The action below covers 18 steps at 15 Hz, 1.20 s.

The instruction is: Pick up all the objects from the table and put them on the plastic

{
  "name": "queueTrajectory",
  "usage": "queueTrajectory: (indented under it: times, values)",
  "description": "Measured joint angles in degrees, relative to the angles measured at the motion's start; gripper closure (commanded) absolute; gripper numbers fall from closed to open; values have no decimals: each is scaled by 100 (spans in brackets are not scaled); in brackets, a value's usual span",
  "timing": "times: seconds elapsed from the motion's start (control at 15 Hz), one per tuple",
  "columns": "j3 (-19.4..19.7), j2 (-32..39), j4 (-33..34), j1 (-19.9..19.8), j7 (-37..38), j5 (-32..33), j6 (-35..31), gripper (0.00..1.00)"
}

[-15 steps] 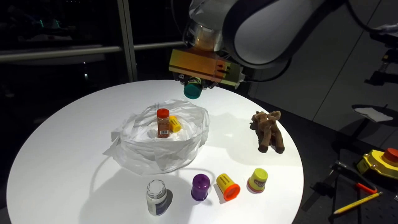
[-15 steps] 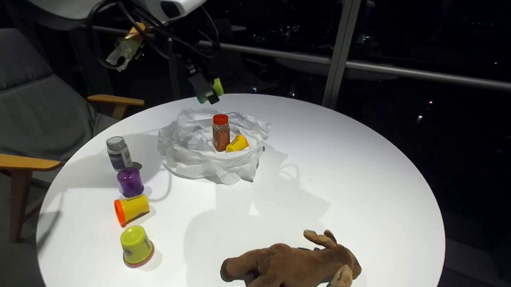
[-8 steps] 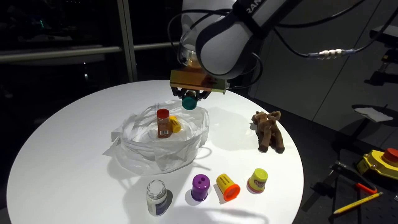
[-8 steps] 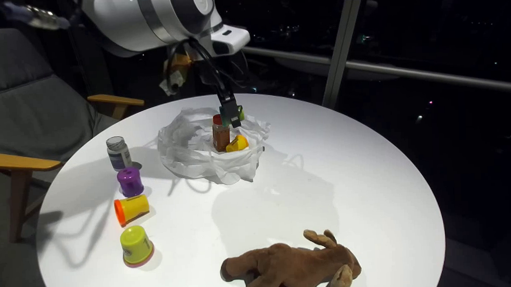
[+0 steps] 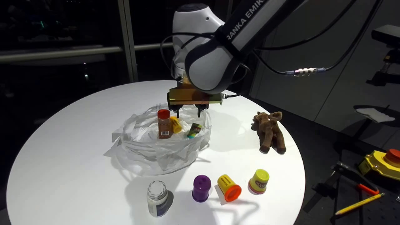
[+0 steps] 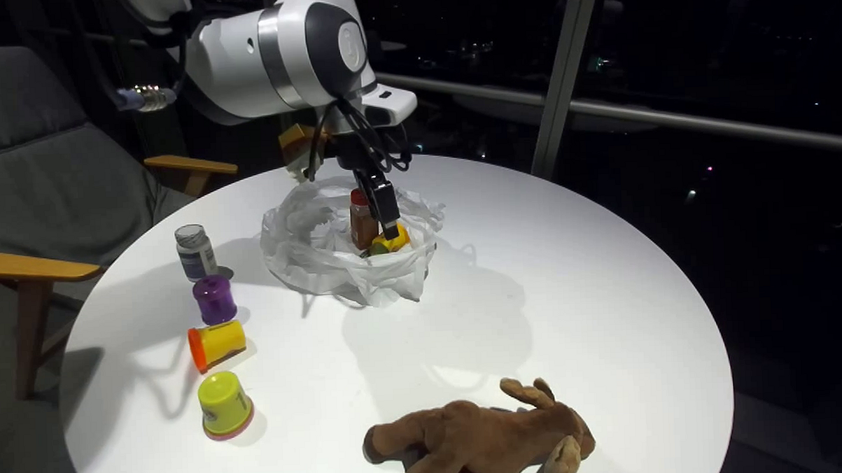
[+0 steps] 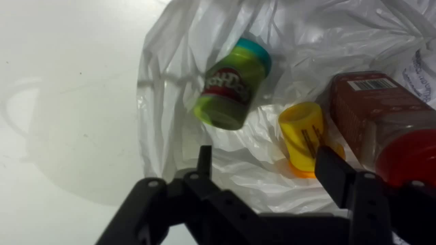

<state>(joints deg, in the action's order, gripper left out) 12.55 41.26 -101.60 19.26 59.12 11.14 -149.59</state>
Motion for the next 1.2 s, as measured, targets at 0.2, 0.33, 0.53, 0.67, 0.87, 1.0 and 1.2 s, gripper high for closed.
queueTrajectory:
  times: [0.2, 0.33, 0.53, 0.67, 0.87, 1.0, 1.2]
  values:
    - [47, -73, -173, 235, 110, 185, -68, 0]
    - [188, -250, -519, 529, 478, 369, -315, 0]
    - [672, -711, -1364, 1203, 1492, 882, -1031, 0]
    - [1267, -1069, -1993, 1873, 2365, 1372, -1395, 0]
    - [2026, -1643, -2884, 2785, 3434, 2106, -1421, 0]
    - [2281, -2036, -3449, 3164, 3726, 2322, -1274, 0]
    - [2306, -2615, -4234, 3281, 3716, 2331, -1114, 0]
